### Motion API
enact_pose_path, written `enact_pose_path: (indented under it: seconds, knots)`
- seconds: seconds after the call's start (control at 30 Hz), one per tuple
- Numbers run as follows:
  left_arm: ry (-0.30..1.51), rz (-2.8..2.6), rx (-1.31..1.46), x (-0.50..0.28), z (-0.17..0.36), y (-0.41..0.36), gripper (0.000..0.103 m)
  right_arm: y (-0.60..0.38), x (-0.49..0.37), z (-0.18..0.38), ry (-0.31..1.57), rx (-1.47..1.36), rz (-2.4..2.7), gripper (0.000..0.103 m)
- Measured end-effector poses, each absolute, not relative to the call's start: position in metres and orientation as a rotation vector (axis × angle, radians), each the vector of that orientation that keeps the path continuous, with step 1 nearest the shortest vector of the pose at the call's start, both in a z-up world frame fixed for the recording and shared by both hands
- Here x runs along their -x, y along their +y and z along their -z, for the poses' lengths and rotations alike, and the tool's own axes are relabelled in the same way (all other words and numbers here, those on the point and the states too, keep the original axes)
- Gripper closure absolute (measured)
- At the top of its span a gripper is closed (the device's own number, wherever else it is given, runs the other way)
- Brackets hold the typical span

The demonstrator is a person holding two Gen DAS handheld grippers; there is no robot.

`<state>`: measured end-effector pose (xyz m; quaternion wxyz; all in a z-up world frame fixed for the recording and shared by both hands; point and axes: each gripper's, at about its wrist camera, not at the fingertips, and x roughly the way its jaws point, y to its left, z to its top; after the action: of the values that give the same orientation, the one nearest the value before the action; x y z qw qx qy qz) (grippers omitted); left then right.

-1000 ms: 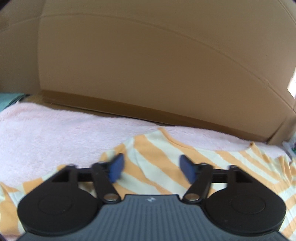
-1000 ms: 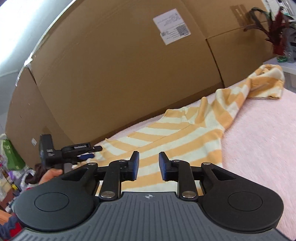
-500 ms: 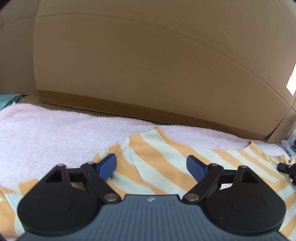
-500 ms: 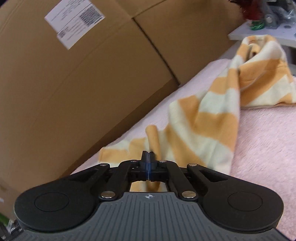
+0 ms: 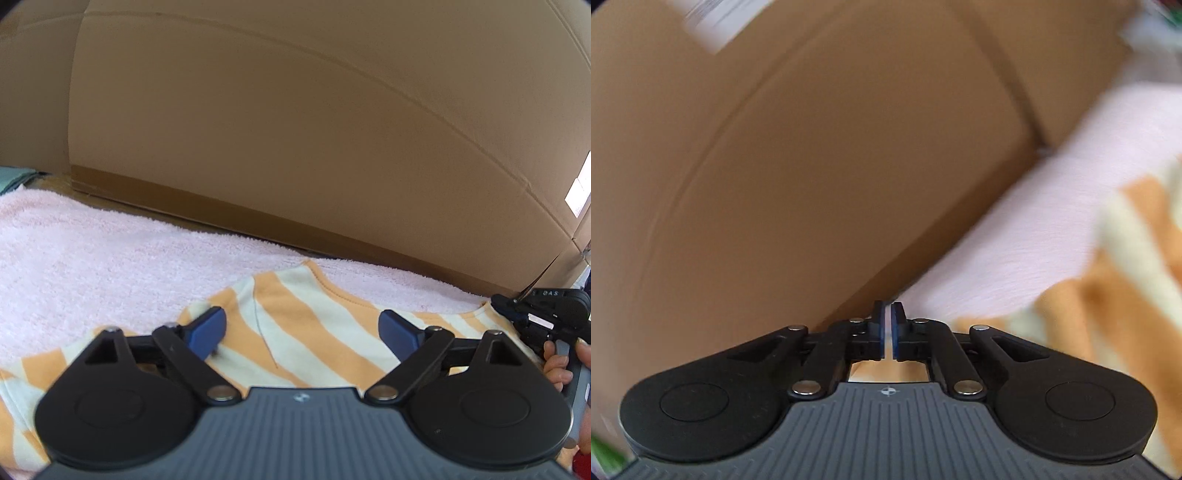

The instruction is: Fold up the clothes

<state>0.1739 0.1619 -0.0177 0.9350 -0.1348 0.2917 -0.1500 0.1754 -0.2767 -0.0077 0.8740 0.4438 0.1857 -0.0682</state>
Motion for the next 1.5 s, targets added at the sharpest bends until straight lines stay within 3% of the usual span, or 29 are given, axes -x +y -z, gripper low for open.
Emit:
enact_pose_path:
  seconds: [0.03,0.1,0.3,0.37,0.4,0.47,0.57,0.97,1.3,1.5]
  knots:
    - [0.596,0.306,0.276,-0.174,0.018,0.162,0.011,-0.282,-0.17,0.01,0.369,-0.957,0.135,0.103]
    - [0.595,0.302,0.269,-0.173,0.017,0.161,0.011,-0.276,-0.163,0.002,0.352,-0.896,0.074,0.086]
    - [0.582,0.283,0.308,-0.175,0.02,0.167,0.024,-0.209,-0.179,-0.014,0.507,-0.671,-0.491,0.08]
    - [0.576,0.29,0.354,-0.178,0.022,0.173,0.022,-0.197,-0.182,-0.011,0.578,-0.577,-0.461,0.073]
    - [0.57,0.298,0.385,-0.181,0.024,0.177,0.021,-0.203,-0.184,-0.007,0.591,-0.616,-0.43,0.08]
    - [0.563,0.322,0.433,-0.187,0.026,0.182,0.013,-0.221,-0.184,0.0,0.593,-0.714,-0.37,0.077]
    - [0.551,0.358,0.478,-0.199,0.029,0.186,0.009,-0.232,-0.161,0.006,0.581,-0.835,-0.326,0.088]
    - [0.562,0.437,0.408,-0.238,0.027,0.169,0.003,-0.216,-0.183,0.004,0.522,-0.841,-0.281,0.087]
    - [0.557,0.456,0.411,-0.235,0.029,0.182,0.002,-0.215,-0.182,0.003,0.499,-0.857,-0.29,0.083]
    - [0.585,0.295,0.209,-0.2,0.025,0.205,0.013,-0.212,-0.176,0.0,0.507,-0.831,-0.281,0.083]
